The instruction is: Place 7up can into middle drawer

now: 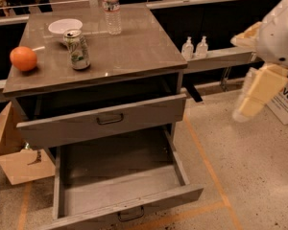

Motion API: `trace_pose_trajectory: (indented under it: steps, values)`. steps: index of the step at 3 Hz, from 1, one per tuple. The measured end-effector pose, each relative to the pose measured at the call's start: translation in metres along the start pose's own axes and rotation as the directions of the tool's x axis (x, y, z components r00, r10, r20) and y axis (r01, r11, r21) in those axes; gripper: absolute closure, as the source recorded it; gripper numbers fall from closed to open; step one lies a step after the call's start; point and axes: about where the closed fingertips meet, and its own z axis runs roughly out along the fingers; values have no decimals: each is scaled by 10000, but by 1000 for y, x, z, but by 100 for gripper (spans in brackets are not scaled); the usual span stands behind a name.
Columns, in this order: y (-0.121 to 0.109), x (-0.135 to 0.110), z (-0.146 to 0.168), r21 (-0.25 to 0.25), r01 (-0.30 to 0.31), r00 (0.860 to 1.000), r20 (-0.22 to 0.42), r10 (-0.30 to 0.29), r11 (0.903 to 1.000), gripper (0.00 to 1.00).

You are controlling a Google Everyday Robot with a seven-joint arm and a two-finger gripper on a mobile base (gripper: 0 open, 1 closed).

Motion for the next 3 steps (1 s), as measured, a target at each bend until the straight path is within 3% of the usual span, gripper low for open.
trace_pose_trajectory:
  steps: [1, 3]
  values:
    - [-11, -36, 29, -85, 325, 9880, 1510, -309, 9994, 0]
    - [-34, -102, 103, -453, -276, 9186, 3928, 432, 9986, 0]
